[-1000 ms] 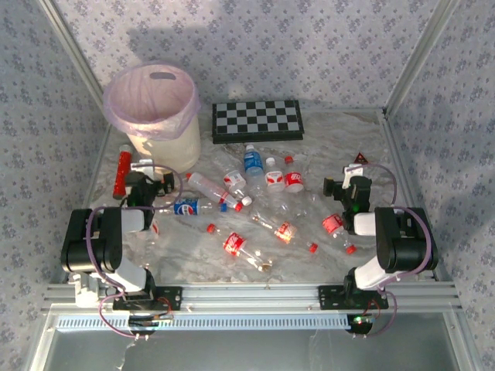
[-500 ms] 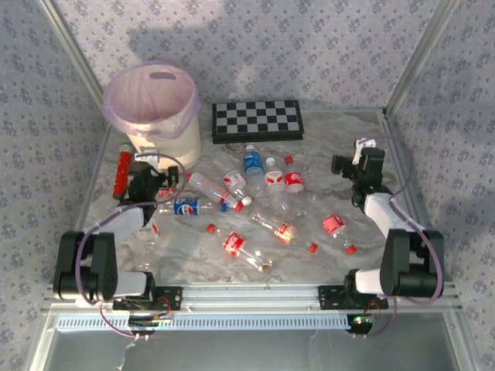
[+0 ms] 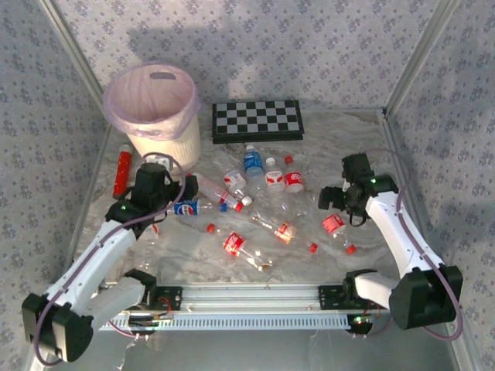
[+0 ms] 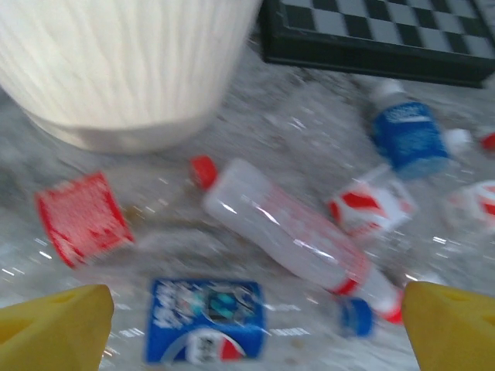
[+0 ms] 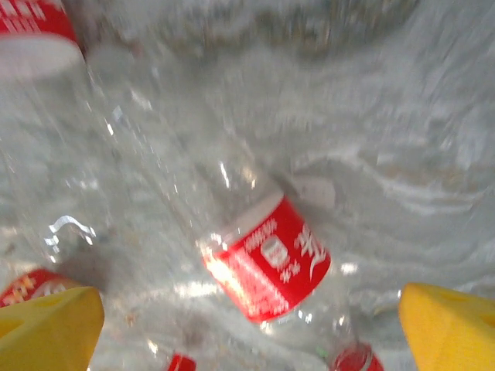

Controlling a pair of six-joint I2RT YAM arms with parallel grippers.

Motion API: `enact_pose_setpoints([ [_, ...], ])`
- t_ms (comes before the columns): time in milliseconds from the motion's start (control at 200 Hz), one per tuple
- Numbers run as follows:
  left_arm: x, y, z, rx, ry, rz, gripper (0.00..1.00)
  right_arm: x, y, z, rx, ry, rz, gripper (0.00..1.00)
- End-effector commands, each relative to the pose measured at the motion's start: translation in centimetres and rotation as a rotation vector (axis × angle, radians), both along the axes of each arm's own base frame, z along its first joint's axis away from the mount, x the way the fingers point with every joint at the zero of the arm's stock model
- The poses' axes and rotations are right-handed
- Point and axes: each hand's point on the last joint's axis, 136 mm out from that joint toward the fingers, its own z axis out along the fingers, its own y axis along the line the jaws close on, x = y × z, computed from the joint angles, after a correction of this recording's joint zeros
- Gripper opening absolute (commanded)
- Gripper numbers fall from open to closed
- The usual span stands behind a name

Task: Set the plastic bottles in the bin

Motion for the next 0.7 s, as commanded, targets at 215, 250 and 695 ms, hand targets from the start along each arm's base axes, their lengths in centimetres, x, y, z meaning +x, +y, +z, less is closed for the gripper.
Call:
enact_pose_setpoints([
  [215,-1.9,-5.5,3.8,-0.275,0.052,-0.119,0.94,-1.3,0.5,-6.5,0.027,0.239,-0.028,1.0],
  [250,-1.8,-5.7,4.1,-0.287,0.045,-0.125,0.94,-1.3,0.3,-6.9,0.025,0.24,-0.04,1.0],
  [695,1.7,-10.9,8.9,-0.485,-0.004,-0.225,0.93,1.7,0.0,-6.9,0.081,0.159,-0.068,0.73],
])
